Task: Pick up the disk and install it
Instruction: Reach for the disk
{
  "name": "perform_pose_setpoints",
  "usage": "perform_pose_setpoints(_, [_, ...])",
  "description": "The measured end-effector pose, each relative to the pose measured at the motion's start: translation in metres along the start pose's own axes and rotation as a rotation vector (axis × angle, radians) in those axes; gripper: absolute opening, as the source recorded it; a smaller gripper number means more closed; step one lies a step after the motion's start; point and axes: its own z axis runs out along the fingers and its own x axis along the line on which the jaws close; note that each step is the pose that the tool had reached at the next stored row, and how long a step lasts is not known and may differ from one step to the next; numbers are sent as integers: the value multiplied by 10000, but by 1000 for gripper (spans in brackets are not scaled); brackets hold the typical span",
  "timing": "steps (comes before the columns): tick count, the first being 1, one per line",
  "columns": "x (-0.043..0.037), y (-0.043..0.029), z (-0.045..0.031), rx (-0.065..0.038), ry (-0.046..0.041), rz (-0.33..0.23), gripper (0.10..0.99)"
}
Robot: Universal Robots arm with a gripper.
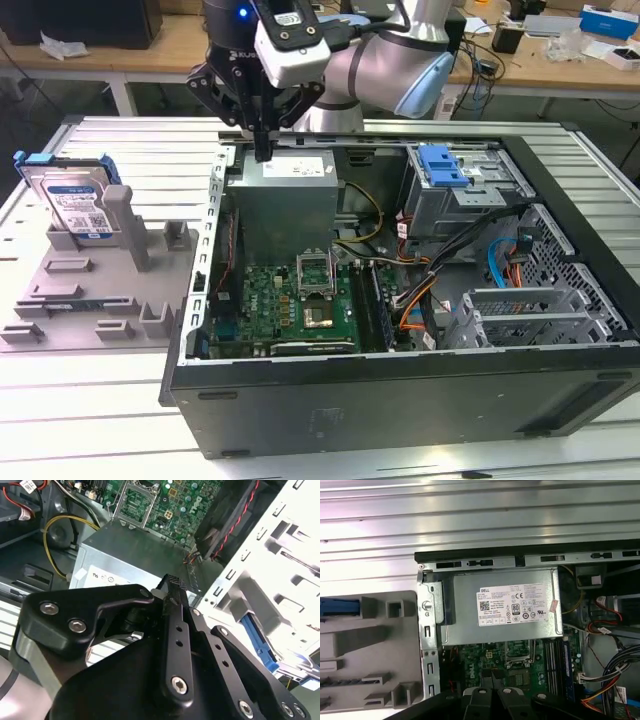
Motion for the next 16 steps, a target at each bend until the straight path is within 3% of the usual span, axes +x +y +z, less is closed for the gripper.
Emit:
perform_pose_setpoints(5, [23,1,0,-1,7,1,106])
perform_pose_setpoints(7, [88,24,1,-1,7,-2,106])
perform_pose_setpoints(9, [210,78,5,-1,7,-2,106])
perform_pose_setpoints(13, [313,120,8,-2,8,-1,106])
perform_pose_setpoints(16, [435,159,13,0,11,-1,106])
